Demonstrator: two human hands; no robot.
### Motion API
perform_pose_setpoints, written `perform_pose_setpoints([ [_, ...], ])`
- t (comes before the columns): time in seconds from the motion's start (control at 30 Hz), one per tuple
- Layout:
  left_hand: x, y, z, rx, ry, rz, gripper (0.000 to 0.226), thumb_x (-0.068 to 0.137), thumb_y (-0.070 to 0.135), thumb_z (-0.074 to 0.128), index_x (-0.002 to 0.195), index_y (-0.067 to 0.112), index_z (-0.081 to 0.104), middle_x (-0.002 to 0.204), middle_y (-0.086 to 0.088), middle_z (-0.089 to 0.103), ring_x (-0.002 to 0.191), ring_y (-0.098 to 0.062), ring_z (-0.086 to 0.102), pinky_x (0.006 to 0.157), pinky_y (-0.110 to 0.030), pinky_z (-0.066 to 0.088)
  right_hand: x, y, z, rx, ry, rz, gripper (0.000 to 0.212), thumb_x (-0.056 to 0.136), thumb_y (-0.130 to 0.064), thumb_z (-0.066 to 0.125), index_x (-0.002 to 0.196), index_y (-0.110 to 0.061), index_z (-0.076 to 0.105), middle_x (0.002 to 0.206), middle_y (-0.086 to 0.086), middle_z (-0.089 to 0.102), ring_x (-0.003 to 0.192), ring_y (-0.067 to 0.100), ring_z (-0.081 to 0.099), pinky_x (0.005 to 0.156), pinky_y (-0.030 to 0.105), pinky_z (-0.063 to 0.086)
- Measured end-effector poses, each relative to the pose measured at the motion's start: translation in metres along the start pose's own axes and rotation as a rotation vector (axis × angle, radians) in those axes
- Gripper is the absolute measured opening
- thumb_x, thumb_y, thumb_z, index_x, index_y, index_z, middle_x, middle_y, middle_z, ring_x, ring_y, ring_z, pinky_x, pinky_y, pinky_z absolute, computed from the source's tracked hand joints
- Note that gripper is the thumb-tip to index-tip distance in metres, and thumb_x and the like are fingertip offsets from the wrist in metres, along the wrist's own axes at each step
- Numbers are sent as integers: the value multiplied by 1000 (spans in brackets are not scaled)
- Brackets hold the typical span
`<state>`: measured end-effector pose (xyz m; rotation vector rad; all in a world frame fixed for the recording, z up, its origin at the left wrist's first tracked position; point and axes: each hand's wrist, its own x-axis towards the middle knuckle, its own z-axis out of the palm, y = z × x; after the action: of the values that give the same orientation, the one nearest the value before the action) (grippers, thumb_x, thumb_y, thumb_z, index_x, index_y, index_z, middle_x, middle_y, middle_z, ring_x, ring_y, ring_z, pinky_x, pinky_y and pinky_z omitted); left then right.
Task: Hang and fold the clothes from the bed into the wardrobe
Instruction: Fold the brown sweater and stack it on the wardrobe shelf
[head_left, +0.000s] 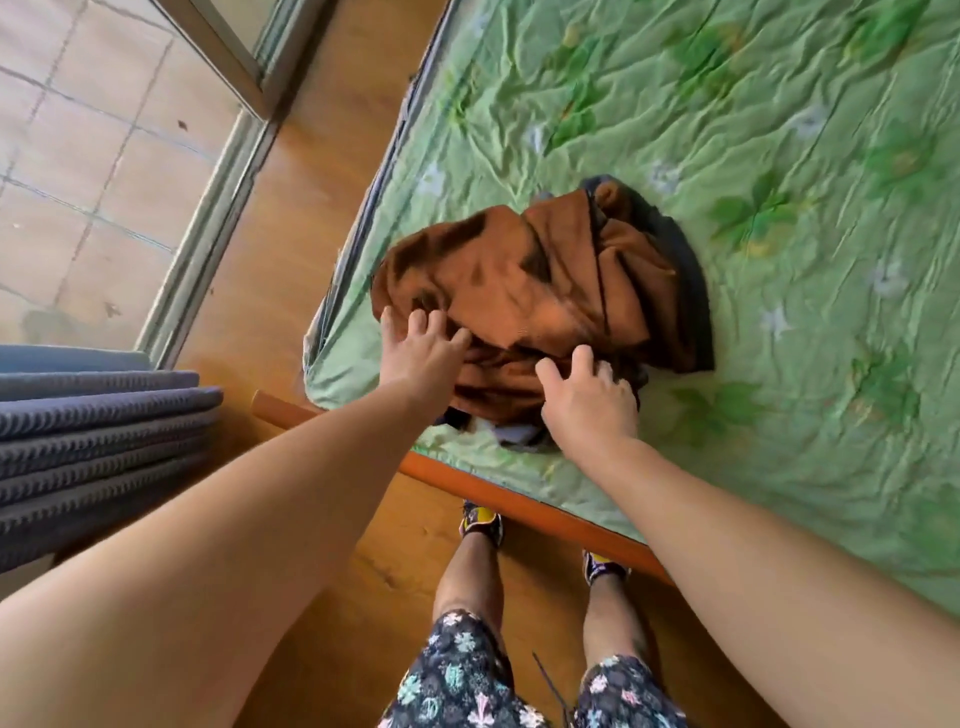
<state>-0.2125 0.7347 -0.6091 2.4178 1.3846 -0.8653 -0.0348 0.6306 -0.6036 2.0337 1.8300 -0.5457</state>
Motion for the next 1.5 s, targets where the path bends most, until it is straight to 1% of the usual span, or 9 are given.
perform_pose_setpoints([
  [0.2, 20, -23, -33, -117, 48, 111, 27, 90, 22, 52, 117, 21, 50, 109, -9, 63, 116, -34, 53, 110, -54, 23, 0, 19, -45, 129, 103, 12, 31, 94, -14, 38, 120, -14, 54, 109, 15, 57, 93, 40, 61, 70, 44, 49],
  [0.37, 3, -32, -118, -612, 63, 116, 23, 98, 18, 47, 120, 14, 45, 86, -11, 54, 73, -30, 54, 61, -34, 34, 5, 57, -121, 371, 252, 149, 29, 99, -23, 40, 120, -10, 56, 125, 14, 50, 108, 39, 53, 81, 47, 48],
  [0.63, -46, 35, -327, -1098, 121, 139, 9, 97, 35, 56, 91, 33, 64, 87, -4, 63, 79, -23, 60, 70, -32, 48, -56, 149, -240, 516, 370, 338, 28, 101, -25, 42, 125, -16, 52, 123, 11, 48, 110, 35, 52, 83, 45, 50],
  [0.83, -113, 102, -440, -1423, 125, 207, 10, 95, 25, 62, 90, 21, 69, 88, -13, 70, 70, -24, 69, 73, -43, 60, -152, 170, -307, 854, 509, -148, 47, 73, -34, 67, 117, -38, 50, 107, -21, 57, 90, 0, 58, 76, 23, 48],
  [0.97, -154, 150, -489, -1549, 144, 288, 7, 97, 14, 59, 92, 18, 62, 75, -11, 60, 63, -23, 61, 70, -38, 55, -200, 185, -319, 987, 561, -288, 106, 69, -15, 80, 155, -35, 21, 149, -15, 37, 135, -9, 38, 105, 8, 30],
  [1.13, -190, 196, -531, -1679, -44, 440, 18, 98, 1, 50, 89, 14, 58, 71, -7, 64, 59, -17, 66, 58, -26, 57, -230, 228, -356, 1038, 808, 3, 40, 71, -24, 47, 109, -25, 57, 94, -3, 66, 94, 28, 66, 64, 27, 39],
  [1.3, -215, 222, -535, -1605, -153, 573, 4, 97, 17, 59, 100, 19, 61, 94, -6, 61, 80, -15, 59, 73, -25, 46, -247, 270, -394, 1160, 1013, 144, 23, 89, -19, 47, 104, -26, 64, 101, 5, 72, 95, 30, 65, 72, 30, 39],
  [1.43, -220, 239, -501, -1348, -123, 619, 92, 76, 41, 85, 148, 47, 28, 130, 10, 56, 122, -13, 56, 106, -47, 44, -254, 299, -423, 1162, 1072, 268, 23, 97, -18, 43, 108, -26, 62, 102, 4, 69, 96, 31, 64, 76, 31, 42],
  [1.5, -225, 262, -476, -1206, -10, 627, 115, 69, 33, 91, 154, 45, 14, 133, 7, 53, 118, -16, 61, 100, -45, 51, -259, 308, -431, 1155, 1058, 288, 17, 99, -22, 40, 101, -27, 56, 90, 0, 64, 90, 31, 64, 70, 31, 41],
])
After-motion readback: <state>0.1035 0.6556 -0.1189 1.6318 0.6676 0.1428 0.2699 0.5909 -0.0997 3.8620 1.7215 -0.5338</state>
